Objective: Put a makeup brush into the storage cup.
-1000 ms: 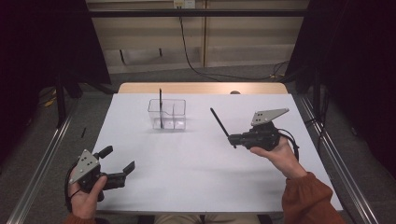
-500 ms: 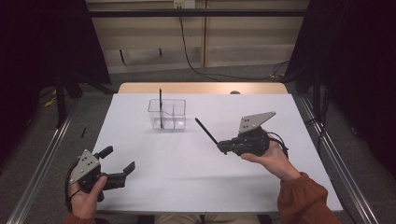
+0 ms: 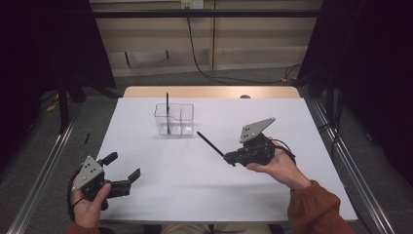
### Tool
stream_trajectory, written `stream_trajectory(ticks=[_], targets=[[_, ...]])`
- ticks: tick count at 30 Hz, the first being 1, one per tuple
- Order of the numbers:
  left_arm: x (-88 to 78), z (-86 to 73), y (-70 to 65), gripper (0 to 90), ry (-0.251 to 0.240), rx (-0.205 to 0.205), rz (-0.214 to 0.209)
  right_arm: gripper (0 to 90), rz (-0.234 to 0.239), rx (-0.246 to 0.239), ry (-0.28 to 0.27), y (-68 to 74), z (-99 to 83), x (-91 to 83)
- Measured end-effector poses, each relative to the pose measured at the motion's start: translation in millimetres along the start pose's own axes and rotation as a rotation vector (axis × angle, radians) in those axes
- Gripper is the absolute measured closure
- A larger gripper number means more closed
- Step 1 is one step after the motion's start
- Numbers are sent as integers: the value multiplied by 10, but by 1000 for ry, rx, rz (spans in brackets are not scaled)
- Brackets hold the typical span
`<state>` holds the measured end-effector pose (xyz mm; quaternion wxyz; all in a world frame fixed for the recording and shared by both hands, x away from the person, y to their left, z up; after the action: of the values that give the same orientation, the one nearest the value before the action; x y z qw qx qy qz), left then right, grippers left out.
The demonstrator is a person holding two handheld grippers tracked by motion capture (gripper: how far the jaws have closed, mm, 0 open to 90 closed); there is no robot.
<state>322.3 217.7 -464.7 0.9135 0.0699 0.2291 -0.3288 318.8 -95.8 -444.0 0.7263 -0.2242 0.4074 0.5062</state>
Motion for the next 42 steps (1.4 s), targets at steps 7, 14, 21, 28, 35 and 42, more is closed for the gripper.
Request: stream_trajectory(ticks=[7,14,21,28,35,42], targets=[[10,-1,4,23,4,5,0,844,-4,-65,132,25,-58,46],[8,1,-11,23,3,7,-6,844,-18,-95,274,31,-127,132],[9,0,-9,23,4,6,-4,844,-7,-103,371,29,-174,167],[6,-6,-5,23,8,6,-6,844,-7,-129,459,38,-263,219],[6,-12,8,23,14,12,-7,843,2,-155,542,45,-350,279],[-16,-17,10,23,20,9,-3,843,19,-195,581,89,-389,341]])
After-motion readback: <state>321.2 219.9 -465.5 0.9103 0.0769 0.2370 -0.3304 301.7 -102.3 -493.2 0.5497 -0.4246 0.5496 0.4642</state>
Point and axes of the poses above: each handheld gripper's, and its own axes: x roughly forward along the jaws, z roughly out of its top, y roughly to its left, the point moved 10 cm from there along x, roughly forward along the jaws, and after that the axes turned 12 degrees about y, right-handed, at the moved point
